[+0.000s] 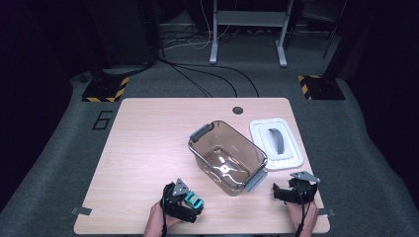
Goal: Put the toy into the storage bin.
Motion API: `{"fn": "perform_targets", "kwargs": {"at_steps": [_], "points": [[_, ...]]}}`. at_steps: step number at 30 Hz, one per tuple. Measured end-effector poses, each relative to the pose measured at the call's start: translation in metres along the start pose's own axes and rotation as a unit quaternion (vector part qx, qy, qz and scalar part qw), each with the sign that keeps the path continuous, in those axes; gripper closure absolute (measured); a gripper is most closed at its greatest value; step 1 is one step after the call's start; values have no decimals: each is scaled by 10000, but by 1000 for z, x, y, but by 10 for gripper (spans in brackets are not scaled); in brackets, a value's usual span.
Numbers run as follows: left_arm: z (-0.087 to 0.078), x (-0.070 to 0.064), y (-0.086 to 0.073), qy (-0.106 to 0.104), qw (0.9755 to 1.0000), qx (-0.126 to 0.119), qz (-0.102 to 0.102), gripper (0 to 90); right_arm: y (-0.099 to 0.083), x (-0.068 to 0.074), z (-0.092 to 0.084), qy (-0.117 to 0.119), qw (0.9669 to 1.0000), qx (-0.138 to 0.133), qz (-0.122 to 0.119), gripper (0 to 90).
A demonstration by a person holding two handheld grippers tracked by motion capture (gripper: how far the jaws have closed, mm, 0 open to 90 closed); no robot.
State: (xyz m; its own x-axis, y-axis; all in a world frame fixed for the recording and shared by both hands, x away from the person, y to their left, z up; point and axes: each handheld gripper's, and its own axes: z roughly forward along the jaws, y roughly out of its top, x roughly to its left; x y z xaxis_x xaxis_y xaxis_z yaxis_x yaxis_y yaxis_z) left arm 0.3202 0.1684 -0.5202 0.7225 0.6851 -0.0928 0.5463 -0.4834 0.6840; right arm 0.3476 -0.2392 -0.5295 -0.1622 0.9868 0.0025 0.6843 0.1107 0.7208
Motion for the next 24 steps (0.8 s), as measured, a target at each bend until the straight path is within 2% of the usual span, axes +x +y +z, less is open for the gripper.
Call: {"fn": "perform_targets", "kwargs": {"at_steps": [4,6,10,12,13,14,15,20,24], "points": [[3,-2,0,164,9998,54,36,5,0,0,0,1,10000,0,-1,2],[3,-3,0,173,9998,54,27,66,0,0,0,2,10000,-2,0,2],[0,-3,0,274,9995,79,112,131,0,0,0,6,10000,1,-10,3],[-1,-3,-1,337,9993,52,126,223,0,0,-1,4,10000,22,-10,4],[-2,-2,-1,349,9993,57,147,223,0,0,-1,4,10000,22,-10,4],[-3,-1,-1,281,9995,53,148,229,0,0,-1,4,10000,21,-15,5],[-3,-1,-2,280,9995,9,116,230,0,0,-1,4,10000,22,-14,5],[-4,1,-2,244,9995,68,206,241,0,0,-1,6,10000,15,-12,8],[-4,4,-3,189,9995,-23,242,245,0,0,-1,5,10000,14,-13,8]]}}
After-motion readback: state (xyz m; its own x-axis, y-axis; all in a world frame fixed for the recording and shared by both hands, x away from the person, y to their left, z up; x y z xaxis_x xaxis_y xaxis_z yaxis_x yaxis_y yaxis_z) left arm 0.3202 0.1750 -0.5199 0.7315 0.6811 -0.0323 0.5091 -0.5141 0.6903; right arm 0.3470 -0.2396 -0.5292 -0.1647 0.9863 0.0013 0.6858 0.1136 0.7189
